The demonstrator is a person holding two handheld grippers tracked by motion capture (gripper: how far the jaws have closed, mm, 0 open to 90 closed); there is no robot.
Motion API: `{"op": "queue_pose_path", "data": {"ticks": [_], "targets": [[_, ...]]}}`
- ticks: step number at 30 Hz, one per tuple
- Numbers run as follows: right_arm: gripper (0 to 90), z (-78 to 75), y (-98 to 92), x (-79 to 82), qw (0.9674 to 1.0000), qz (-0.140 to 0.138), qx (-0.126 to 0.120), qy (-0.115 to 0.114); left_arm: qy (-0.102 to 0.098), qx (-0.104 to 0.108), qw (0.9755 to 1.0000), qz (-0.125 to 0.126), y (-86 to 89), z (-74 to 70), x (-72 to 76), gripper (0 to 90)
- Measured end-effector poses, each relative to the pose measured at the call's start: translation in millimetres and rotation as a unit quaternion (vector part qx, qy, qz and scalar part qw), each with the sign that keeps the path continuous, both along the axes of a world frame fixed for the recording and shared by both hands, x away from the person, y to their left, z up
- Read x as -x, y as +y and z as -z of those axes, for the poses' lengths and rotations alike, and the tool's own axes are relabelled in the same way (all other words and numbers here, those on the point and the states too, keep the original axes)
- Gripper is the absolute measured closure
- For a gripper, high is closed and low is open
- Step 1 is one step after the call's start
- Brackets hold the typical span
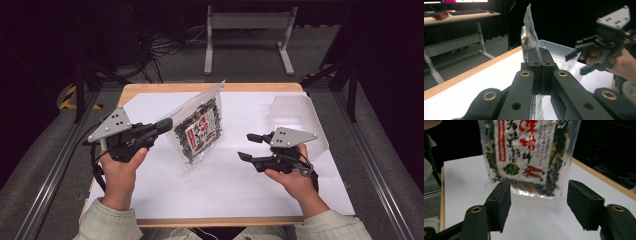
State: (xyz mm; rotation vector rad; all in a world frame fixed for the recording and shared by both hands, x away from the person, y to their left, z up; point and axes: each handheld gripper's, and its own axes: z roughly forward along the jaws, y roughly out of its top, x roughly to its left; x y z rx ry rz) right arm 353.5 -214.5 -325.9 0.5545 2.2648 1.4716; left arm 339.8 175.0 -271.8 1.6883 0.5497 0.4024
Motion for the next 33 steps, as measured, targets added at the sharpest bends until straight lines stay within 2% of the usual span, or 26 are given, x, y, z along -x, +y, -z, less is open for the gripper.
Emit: {"op": "queue_pose_path", "data": {"ticks": [2, 3, 7, 17, 23, 28, 33], "targets": [[36.3, -1.9, 0.9, -1.5, 1.0, 0.001, -0.001, -0.002, -0.002, 0.001, 1.0, 0.003, -0.3, -0.4, 0.6, 89.9], [36.5, -8.6, 3.9, -7.1, 0.9998, -0.006, -0.013, 0.012, -0.005, 0.002, 0.9999, 0.011, -1.1, -1.4, 2.4, 89.9], [35.3, -17.8, 8.1, -13.1, 0.9997, -0.01, -0.021, 0.009, -0.014, -0.002, 0.9997, 0.02, -2.8, -4.6, 6.4, 89.9], [29.3, -33.9, 17.7, -24.3, 0.9997, -0.002, -0.025, -0.002, -0.014, -0.007, 0.9988, 0.046, -6.9, -6.5, 10.4, 89.9], [28.1, -39.6, 22.2, -32.6, 0.9996, 0.001, -0.028, 0.0, -0.008, 0.012, 0.9968, 0.079, -6.4, -3.9, 7.6, 89.9], [26.1, -40.2, 26.4, -35.9, 0.9995, -0.01, -0.031, 0.0, -0.008, 0.01, 0.9951, 0.098, -9.8, -3.2, 7.6, 89.9], [24.0, -39.7, 29.7, -37.2, 0.999, -0.029, -0.033, 0.002, 0.001, 0.01, 0.9926, 0.121, -14.3, -0.7, 5.8, 89.8]]}}
